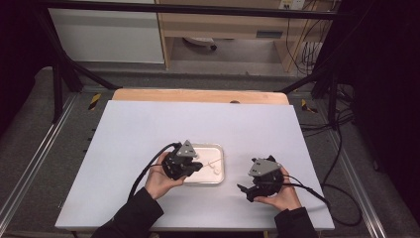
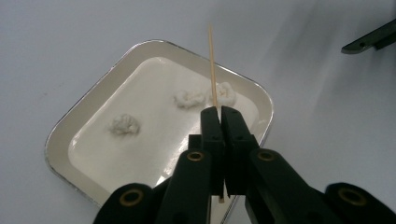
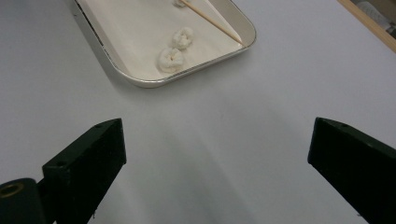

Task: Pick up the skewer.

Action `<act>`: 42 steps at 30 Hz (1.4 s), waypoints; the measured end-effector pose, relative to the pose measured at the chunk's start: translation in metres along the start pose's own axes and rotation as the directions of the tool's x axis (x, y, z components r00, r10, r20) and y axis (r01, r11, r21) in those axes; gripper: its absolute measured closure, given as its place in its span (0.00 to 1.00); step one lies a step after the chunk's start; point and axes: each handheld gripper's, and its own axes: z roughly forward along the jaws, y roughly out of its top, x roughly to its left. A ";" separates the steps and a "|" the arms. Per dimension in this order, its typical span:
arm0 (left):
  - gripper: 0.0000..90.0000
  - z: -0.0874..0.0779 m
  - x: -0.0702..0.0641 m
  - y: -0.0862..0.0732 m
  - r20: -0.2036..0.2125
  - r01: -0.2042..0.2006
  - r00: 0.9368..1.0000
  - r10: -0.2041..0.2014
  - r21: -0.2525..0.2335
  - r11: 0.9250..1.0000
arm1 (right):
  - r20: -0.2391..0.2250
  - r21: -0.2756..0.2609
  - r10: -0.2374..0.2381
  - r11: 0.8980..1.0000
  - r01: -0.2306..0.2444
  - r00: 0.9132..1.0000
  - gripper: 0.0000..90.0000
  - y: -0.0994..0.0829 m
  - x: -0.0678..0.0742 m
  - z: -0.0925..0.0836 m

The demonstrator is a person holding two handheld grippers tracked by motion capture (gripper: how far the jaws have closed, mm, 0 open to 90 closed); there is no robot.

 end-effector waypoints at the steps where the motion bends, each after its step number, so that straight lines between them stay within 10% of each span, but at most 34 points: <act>1: 0.99 0.001 -0.001 0.002 0.002 -0.005 1.000 0.005 0.001 1.000 | 0.002 0.001 -0.016 1.000 0.016 1.000 0.06 0.001 0.000 0.001; 19: 0.99 0.021 -0.025 0.027 0.053 -0.094 0.994 0.092 0.040 0.995 | 0.038 0.004 -0.218 0.976 0.218 0.975 0.21 0.009 0.005 0.005; 34: 0.99 0.030 -0.043 0.040 0.095 -0.154 0.984 0.149 0.052 0.987 | 0.045 0.039 -0.430 0.903 0.428 0.902 0.52 0.003 0.008 0.007; 38: 0.99 0.030 -0.045 0.042 0.104 -0.163 0.982 0.157 0.055 0.985 | 0.046 0.060 -0.499 0.866 0.496 0.865 0.62 0.002 0.008 0.010; 41: 0.99 0.031 -0.045 0.042 0.109 -0.171 0.980 0.164 0.061 0.983 | 0.055 0.060 -0.514 0.857 0.511 0.856 0.65 0.002 0.008 0.010; 42: 0.99 0.031 -0.046 0.041 0.111 -0.169 0.981 0.162 0.060 0.984 | 0.054 0.068 -0.550 0.835 0.546 0.834 0.68 0.003 0.008 0.010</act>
